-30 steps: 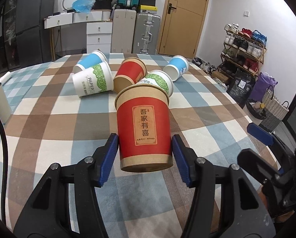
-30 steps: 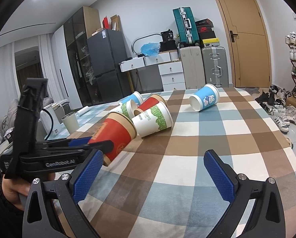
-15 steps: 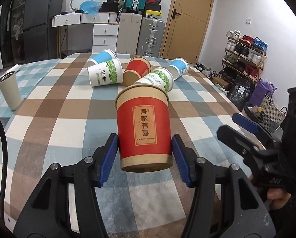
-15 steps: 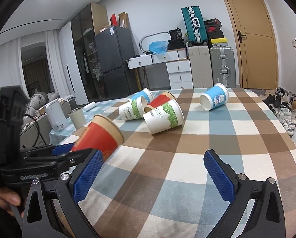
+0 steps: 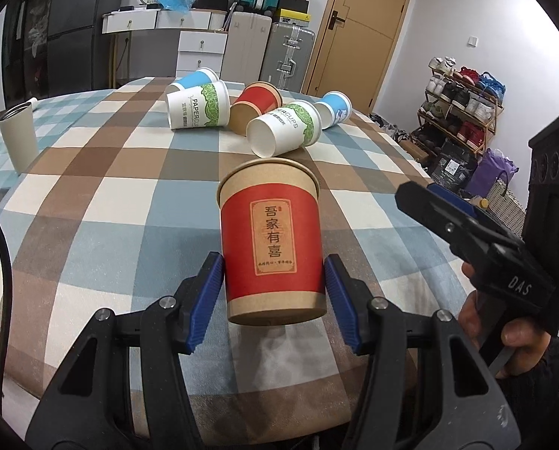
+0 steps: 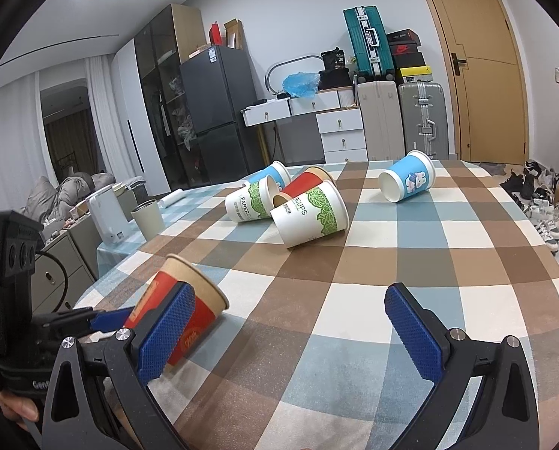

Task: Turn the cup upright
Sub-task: 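Lift and turn the red cup upright with the left tool, then set it down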

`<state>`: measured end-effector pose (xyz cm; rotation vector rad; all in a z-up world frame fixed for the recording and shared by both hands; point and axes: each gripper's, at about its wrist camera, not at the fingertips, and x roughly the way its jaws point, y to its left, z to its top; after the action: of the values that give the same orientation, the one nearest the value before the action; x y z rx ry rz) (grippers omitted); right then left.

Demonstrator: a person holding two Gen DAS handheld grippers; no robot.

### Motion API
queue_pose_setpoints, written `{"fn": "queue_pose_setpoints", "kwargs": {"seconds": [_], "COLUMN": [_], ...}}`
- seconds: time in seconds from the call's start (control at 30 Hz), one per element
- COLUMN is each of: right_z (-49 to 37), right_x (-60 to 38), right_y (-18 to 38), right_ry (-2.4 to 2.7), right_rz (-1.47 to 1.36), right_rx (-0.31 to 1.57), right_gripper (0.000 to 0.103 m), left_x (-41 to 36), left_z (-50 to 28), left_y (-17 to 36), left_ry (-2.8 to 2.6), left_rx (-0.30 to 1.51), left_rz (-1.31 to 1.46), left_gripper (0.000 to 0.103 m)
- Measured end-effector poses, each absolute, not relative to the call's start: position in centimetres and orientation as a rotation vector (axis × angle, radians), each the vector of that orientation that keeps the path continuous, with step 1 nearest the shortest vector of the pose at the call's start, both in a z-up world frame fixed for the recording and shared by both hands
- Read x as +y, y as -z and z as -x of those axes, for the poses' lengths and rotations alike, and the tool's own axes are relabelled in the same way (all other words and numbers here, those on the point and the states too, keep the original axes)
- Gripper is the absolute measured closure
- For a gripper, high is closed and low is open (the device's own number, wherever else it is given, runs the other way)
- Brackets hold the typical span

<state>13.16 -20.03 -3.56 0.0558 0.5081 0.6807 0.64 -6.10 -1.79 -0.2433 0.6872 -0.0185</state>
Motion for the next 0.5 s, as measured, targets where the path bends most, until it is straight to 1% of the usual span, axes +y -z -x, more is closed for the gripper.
{"fn": "queue_pose_setpoints", "kwargs": {"seconds": [0.43, 0.5], "right_z": [-13.11, -13.12], "right_x": [-19.91, -19.95], "right_y": [3.64, 3.62], "right_ry": [-0.683, -0.684], "right_rz": [-0.051, -0.054], "right_rx": [0.512, 0.512], "right_gripper": [0.000, 0.000], "left_x": [-6.98, -6.96], "left_z": [-0.62, -0.67], "left_y": [2.21, 2.17], "left_ry": [0.024, 0.023], "left_rx": [0.693, 0.699], "left_rz": [0.226, 0.225], "left_gripper": [0.050, 0.047]}}
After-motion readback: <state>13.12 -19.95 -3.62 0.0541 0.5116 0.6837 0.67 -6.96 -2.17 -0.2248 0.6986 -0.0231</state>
